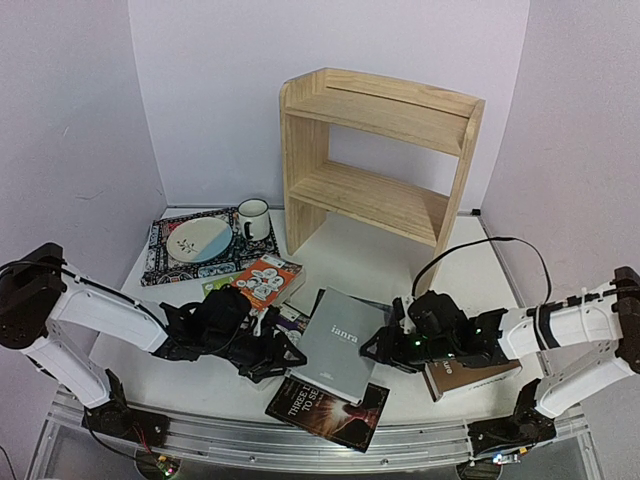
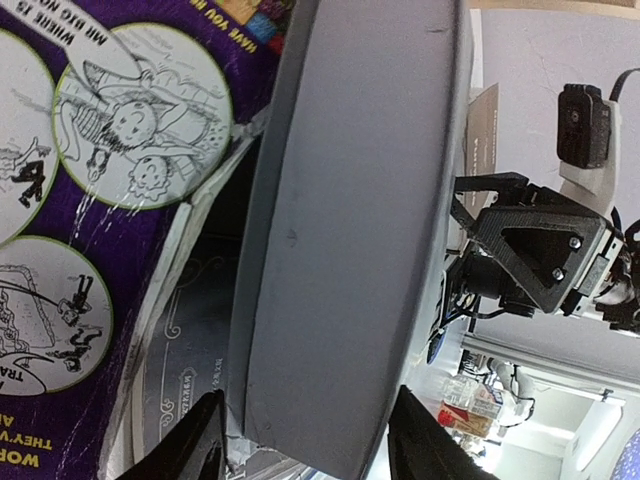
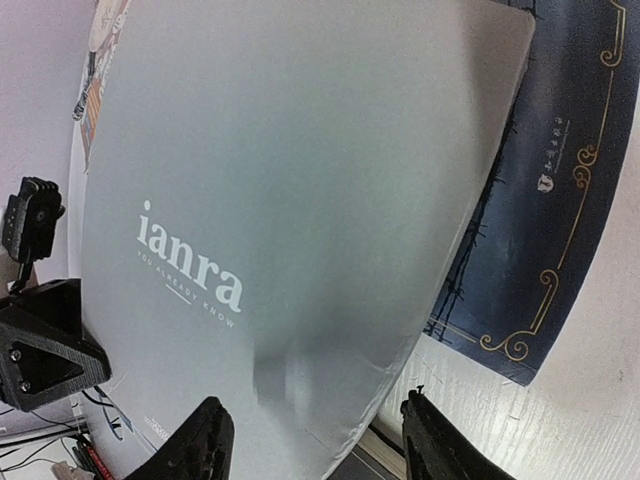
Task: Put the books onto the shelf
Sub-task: Pick up the book from the book pile.
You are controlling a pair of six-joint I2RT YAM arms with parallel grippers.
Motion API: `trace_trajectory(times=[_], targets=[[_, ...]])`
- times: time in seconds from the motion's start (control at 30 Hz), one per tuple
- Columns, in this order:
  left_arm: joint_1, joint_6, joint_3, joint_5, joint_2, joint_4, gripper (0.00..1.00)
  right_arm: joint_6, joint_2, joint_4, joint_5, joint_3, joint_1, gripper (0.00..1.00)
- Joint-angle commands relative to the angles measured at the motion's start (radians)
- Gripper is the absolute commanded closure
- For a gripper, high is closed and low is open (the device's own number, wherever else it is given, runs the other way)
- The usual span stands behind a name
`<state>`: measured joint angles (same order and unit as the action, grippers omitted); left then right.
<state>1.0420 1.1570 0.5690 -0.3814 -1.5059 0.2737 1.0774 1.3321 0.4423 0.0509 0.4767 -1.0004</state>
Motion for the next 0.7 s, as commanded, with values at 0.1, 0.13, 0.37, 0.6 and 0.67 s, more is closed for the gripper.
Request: trace_trajectory(times=[0.1,0.13,0.37,0.6,0.67], targets=[[-0.002,0.038,0.024,0.043,0.091,0.042,0.54,-0.050,-0.100,-0.014,-0.040,-0.013,-0.007,0.36],[-0.002,0.042,0.020,0.052,0.100,0.042,0.55,-0.059,-0.124,-0.018,-0.047,-0.018,-0.007,0.34],[-0.019,0.062,-0.009,0.081,0.187,0.041,0.55,-0.201,-0.303,-0.151,-0.143,-0.007,-0.007,0.21],[-0.031,0.067,-0.015,0.096,0.281,0.041,0.55,-0.533,-0.402,-0.421,-0.217,0.173,-0.007,0.10],[-0.033,0.071,-0.021,0.100,0.300,0.040,0.55,-0.604,-0.416,-0.473,-0.242,0.219,-0.007,0.07]])
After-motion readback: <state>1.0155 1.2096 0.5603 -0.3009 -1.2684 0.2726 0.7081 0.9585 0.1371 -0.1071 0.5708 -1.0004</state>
